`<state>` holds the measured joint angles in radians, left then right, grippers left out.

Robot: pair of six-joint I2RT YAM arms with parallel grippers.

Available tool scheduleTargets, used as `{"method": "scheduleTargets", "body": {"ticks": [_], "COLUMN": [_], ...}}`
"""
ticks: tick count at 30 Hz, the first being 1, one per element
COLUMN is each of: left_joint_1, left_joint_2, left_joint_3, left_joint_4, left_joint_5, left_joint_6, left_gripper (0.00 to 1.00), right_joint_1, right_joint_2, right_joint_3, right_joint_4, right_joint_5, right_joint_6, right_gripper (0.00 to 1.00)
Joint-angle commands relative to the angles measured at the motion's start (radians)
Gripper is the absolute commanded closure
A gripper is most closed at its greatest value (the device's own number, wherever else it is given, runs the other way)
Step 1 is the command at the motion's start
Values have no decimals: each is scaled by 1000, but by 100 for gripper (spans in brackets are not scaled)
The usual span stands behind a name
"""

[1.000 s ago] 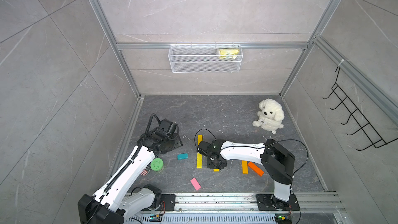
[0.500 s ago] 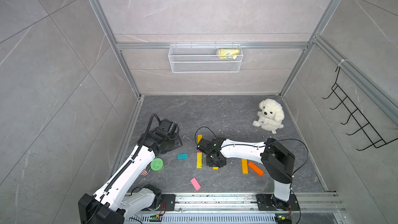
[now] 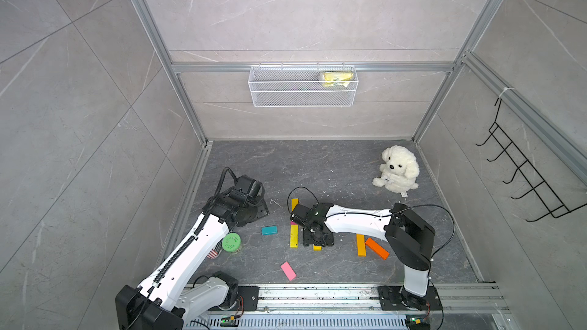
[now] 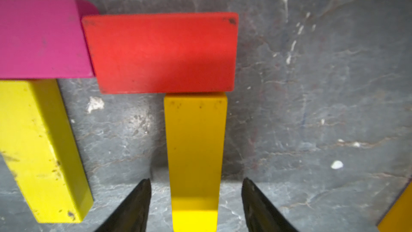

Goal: Assemble the letter h with building blocks
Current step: Assemble the building block at the center of the board, then adjust the building block at the center of the board.

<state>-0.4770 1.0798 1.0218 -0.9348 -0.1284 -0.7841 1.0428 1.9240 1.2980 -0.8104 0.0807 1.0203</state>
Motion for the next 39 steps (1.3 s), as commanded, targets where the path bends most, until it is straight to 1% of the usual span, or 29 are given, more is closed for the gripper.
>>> {"method": "scheduleTargets", "body": {"ticks": [1,5,9,10,13,16,19,21,23,27,30,33,35,39], "left_joint_1": [7,6,6,7,6,6,6,6,7,5,2,-9,-23,-33], "left_joint_2": [-6,-6,-11,-13,-12,-9,-27,-42,-51,-45,-10,63,95,92], "left_joint_3": [9,2,-3,-3,-11,-17,-47,-81,-124,-228,-290,-291,-276,-241], "left_joint_4": [5,5,-1,-1,-8,-24,-32,-38,-36,35,122,142,140,139], "left_joint_5": [-6,-4,-8,-10,-20,-31,-17,-13,5,100,173,186,175,143], "left_joint_6": [24,22,21,23,18,1,-26,-55,-95,-159,-205,-215,-212,-185], "left_gripper": [37,37,36,36,32,31,29,28,27,27,25,24,25,26], "right_joint_1": [-1,0,0,0,-1,0,8,11,16,15,1,-54,-97,-194], "right_joint_2": [-34,-22,-17,-21,-60,-128,-219,-270,-316,-429,-493,-501,-521,-583], "right_joint_3": [1,12,27,32,40,43,18,-10,-41,-129,-190,-232,-284,-433], "right_joint_4": [-6,-7,-19,-25,-35,-41,-16,-6,-28,-101,-129,-232,-236,-110], "right_joint_5": [4,6,14,18,44,71,65,45,63,175,214,255,237,115], "right_joint_6": [5,5,4,-28,-52,-100,-178,-222,-242,-209,-174,-86,-56,-73], "right_gripper": [31,35,36,34,27,22,18,16,16,16,15,15,15,19]}}
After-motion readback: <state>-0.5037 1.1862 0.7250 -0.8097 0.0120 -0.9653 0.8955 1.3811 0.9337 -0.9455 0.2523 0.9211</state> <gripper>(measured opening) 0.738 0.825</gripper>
